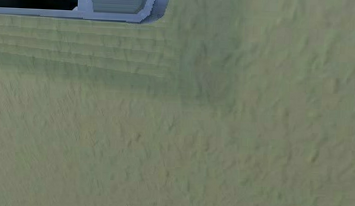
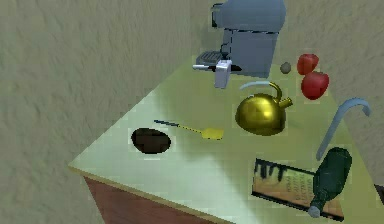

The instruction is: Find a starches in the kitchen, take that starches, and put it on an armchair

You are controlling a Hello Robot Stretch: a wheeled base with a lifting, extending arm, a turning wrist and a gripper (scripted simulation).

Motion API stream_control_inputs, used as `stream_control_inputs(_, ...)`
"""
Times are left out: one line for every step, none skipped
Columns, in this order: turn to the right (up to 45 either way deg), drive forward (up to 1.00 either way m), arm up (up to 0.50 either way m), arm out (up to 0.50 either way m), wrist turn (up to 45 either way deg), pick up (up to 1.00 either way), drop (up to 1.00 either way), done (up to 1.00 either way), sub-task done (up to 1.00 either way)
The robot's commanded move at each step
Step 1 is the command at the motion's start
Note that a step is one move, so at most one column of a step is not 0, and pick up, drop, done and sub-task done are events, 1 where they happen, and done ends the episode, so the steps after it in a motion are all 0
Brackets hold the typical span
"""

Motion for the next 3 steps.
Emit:
stream_control_inputs(0.0, 0.00, 0.38, 0.00, 0.0, 0.00, 0.00, 0.00, 0.00)
stream_control_inputs(0.0, 0.00, 0.00, 0.18, 0.0, 0.00, 0.00, 0.00, 0.00)
stream_control_inputs(0.0, 0.00, 0.00, 0.00, 45.0, 0.00, 0.00, 0.00, 0.00)
